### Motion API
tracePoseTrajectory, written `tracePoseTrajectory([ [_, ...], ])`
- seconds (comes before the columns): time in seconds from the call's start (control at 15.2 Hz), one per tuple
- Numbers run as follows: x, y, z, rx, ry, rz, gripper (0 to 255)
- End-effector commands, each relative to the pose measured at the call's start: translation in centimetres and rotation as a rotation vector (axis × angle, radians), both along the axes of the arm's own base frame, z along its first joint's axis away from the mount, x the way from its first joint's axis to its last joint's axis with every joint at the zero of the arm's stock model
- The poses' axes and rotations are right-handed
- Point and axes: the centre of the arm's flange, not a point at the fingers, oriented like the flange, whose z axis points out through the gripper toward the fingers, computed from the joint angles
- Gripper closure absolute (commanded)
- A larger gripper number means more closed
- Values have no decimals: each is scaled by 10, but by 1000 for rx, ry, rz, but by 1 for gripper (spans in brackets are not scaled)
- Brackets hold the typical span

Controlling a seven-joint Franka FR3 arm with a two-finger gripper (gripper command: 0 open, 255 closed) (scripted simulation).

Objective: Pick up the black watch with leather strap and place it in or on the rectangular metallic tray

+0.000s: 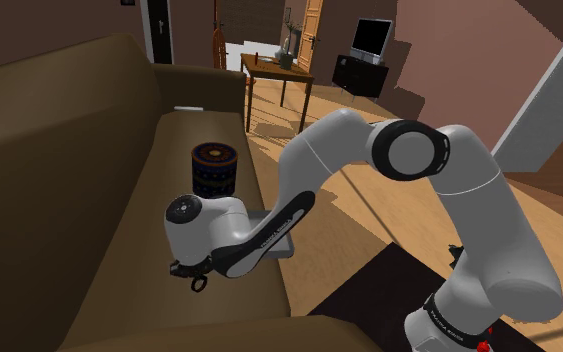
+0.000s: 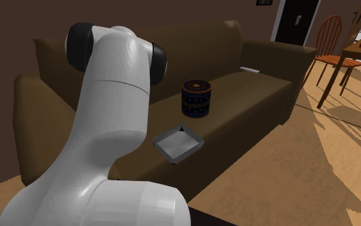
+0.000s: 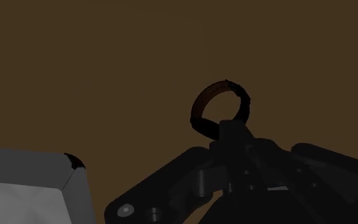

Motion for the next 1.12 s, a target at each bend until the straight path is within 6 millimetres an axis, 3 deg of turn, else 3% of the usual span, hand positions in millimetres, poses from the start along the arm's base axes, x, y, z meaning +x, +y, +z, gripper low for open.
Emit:
tracePoseTrajectory([
  [0.0, -1, -2, -4, -5, 6, -1, 255],
  [0.07, 1, 0, 0, 0, 0, 0, 255],
  [0.13, 1, 0, 0, 0, 0, 0, 0],
  [0.26, 16, 38, 1, -54, 111, -299, 0],
  [0.79, 18, 29, -38, -54, 112, -302, 0],
  [1.06, 18, 29, -38, -54, 112, -302, 0],
])
